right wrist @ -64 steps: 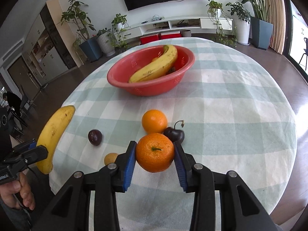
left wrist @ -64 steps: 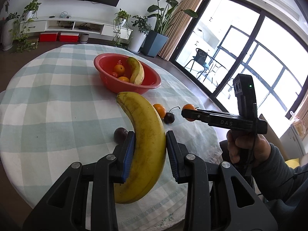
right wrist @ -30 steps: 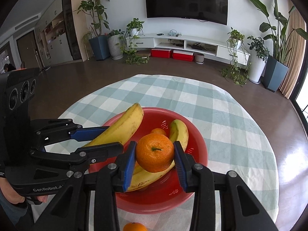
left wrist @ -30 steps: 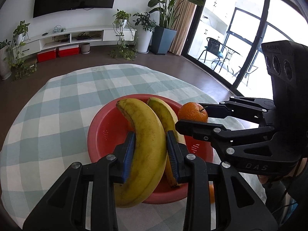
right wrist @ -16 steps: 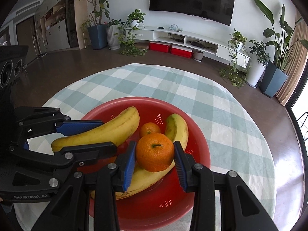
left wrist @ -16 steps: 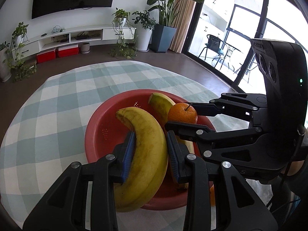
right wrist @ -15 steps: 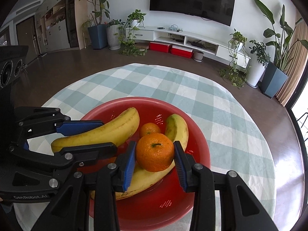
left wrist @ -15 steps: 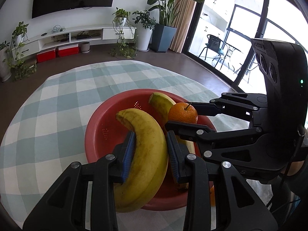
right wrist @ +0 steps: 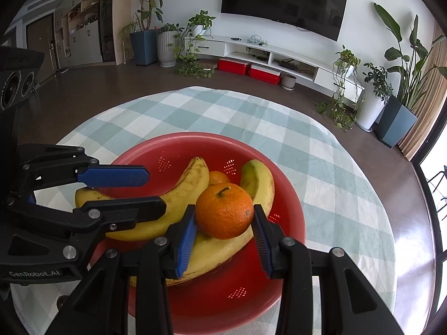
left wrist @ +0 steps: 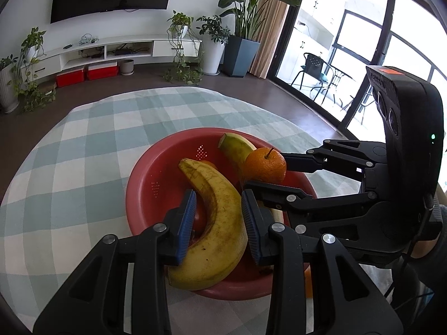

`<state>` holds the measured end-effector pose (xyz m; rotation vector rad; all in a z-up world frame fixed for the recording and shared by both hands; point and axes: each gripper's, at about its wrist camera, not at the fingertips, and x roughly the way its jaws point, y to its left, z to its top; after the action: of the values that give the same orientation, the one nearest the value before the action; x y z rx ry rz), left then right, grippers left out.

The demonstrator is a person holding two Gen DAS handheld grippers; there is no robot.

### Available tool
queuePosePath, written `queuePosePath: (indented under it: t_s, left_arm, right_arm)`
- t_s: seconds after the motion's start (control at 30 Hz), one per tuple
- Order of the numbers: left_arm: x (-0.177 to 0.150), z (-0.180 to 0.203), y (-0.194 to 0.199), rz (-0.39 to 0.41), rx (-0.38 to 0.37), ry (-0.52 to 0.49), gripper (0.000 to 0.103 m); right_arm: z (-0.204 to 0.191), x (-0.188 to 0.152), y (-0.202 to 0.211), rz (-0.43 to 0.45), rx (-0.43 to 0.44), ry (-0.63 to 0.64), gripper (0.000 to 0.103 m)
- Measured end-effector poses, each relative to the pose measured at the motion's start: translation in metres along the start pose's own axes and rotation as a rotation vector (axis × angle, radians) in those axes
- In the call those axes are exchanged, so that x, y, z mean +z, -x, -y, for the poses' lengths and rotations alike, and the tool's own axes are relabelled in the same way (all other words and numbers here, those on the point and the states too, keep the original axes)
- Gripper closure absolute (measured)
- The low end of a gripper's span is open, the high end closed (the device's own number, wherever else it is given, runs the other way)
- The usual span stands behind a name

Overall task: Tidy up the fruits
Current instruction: 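Lower the banana and tangerine into the bowl and open both tools, then move both open tools back toward the remaining plum and orange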

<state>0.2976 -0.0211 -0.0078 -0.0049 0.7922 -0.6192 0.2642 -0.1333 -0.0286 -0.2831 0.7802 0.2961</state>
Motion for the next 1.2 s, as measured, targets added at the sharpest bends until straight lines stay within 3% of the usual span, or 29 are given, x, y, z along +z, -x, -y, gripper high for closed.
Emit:
queuePosePath:
  t_s: [0.07, 0.17, 0.33, 0.53, 0.67, 0.87, 1.2]
  left_arm:
    - [-0.001, 0.001, 0.006, 0.010, 0.007, 0.009, 0.070]
    - [-0.005, 0.001, 0.020, 0.038, 0.023, 0.032, 0.046]
    - [-0.016, 0.004, 0.054, 0.079, 0.032, 0.062, 0.029]
    - [-0.042, 0.013, 0.079, 0.082, 0.040, 0.071, 0.028]
    - [-0.063, 0.020, 0.091, 0.079, 0.049, 0.078, 0.015]
    - [-0.097, 0.031, 0.107, 0.070, 0.077, 0.104, 0.007]
    - [-0.149, 0.050, 0.116, -0.008, 0.134, 0.077, 0.005]
  right_arm:
    - [0.002, -0.001, 0.001, 0.003, 0.004, -0.011, 0.061]
    - [0.002, -0.002, 0.004, 0.004, 0.004, -0.014, 0.058]
    - [0.009, -0.011, 0.016, 0.024, 0.002, -0.031, 0.049]
    - [0.024, -0.032, 0.036, 0.039, 0.021, -0.126, 0.048]
    - [0.029, -0.054, 0.055, 0.063, 0.030, -0.177, 0.045]
    - [0.028, -0.097, 0.083, 0.101, 0.069, -0.282, 0.033]
    - [0.017, -0.164, 0.106, 0.119, 0.116, -0.429, 0.027]
